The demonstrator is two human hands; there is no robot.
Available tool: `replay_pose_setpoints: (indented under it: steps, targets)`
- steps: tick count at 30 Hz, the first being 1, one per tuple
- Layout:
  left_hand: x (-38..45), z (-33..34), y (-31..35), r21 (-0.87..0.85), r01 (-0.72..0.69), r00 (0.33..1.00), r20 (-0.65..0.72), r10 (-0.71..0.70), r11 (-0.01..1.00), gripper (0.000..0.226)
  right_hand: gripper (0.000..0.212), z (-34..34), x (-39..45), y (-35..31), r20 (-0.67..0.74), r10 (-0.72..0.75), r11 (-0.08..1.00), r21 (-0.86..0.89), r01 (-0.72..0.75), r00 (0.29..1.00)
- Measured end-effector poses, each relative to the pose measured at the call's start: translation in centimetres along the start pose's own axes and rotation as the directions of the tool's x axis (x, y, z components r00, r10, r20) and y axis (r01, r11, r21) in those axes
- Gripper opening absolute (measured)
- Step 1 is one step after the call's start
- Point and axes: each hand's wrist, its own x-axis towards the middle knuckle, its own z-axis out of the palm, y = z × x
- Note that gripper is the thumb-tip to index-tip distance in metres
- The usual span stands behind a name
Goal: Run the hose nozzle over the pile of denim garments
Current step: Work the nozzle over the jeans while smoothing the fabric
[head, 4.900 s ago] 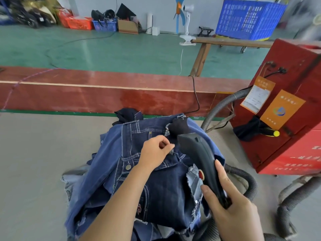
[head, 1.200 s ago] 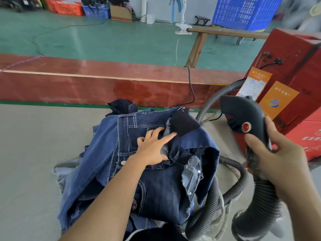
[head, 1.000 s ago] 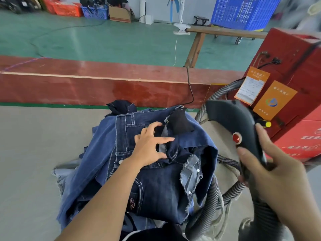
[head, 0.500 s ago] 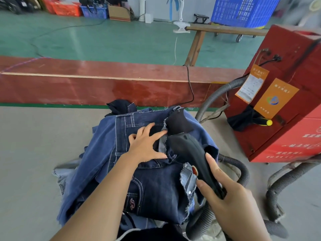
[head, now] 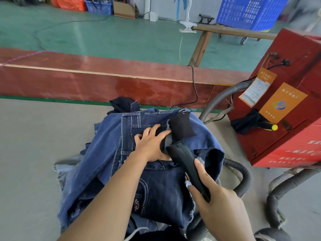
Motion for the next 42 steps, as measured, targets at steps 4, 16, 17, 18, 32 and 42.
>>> replay_pose_setpoints:
  steps: [4, 16, 17, 18, 32, 42]
  targets:
    - [0.1, 0.0, 0.0, 0.001, 0.002, 1.0, 0.003, -0.002, 1.0, 0.103, 0.07, 0.6, 0.4, -0.8, 0.003, -0.011, 0.995, -0.103, 0.011, 1.0]
    - [0.0, -0.2, 0.3, -0.012, 0.04, 0.998, -0.045, -0.041, 0.999, 0.117, 0.061, 0.3, 4.0, -1.3, -0.024, -0.021, 0.985, 0.173, 0.025, 0.999]
    - [0.0, -0.2, 0.3, -0.006, 0.04, 0.998, -0.046, -0.04, 0.999, 0.116, 0.061, 0.0, 3.8, -0.8, -0.016, -0.006, 0.971, 0.239, 0.01, 1.0]
    - [0.0, -0.1, 0.3, 0.0, 0.039, 0.998, -0.042, -0.039, 0.999, 0.116, 0.06, -0.4, 3.3, -0.4, -0.025, 0.009, 0.955, 0.298, -0.001, 1.0]
    - [0.1, 0.2, 0.1, -0.051, 0.04, 0.997, -0.057, -0.043, 0.998, 0.11, 0.069, 0.4, 0.2, -0.7, -0.02, 0.021, 0.994, 0.107, -0.019, 1.0]
    - [0.1, 0.0, 0.0, -0.025, 0.043, 0.997, -0.056, -0.045, 0.999, 0.117, 0.06, 0.5, 3.7, -0.9, -0.021, -0.012, 0.973, 0.232, 0.016, 1.0]
